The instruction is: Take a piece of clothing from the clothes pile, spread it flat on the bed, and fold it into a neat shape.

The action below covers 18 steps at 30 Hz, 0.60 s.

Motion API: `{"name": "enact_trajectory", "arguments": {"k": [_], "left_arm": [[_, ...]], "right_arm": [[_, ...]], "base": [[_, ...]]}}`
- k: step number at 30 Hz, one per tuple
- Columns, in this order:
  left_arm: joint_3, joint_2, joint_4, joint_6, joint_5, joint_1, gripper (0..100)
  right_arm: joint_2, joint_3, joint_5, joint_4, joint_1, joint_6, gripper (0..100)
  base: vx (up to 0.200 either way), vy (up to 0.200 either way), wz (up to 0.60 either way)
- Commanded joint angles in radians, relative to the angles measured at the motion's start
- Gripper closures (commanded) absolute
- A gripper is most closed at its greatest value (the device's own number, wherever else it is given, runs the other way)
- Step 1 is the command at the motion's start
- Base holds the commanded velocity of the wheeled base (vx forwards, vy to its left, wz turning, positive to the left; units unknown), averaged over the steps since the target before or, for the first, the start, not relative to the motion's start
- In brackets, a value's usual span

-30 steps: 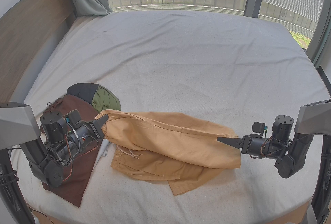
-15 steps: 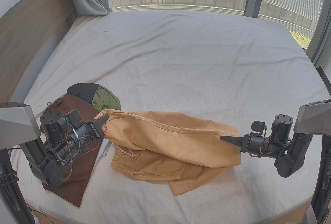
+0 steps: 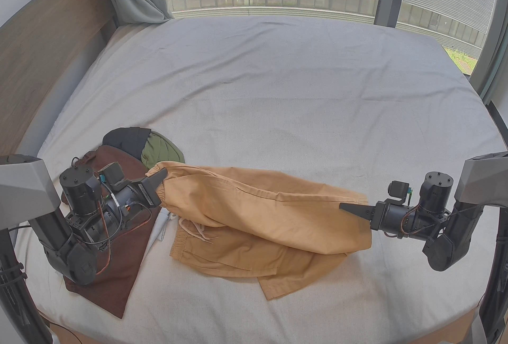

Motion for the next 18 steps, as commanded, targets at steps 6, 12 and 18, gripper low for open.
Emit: {"name": "enact_trajectory", "arguments": {"k": [6,12,18], "left_arm": [[-0.050,-0.004,-0.002,0.001,-0.006,0.009,100],[-0.050,-0.043,-0.001,0.002,-0.040,0.008,100],[-0.062,-0.057,-0.001,0.002,-0.067,0.020,100]], "right_arm": [[-0.119,0.026,0.000,0.001,0.031,0.000,100],[-0.187,0.049,0.000,0.001,0.070,-0.003,100],[-0.205,0.051,0.000,0.001,0.067,-0.001,100]], "base": [[0.000,0.000,0.00],[0.000,0.000,0.00],[0.000,0.000,0.00]]}}
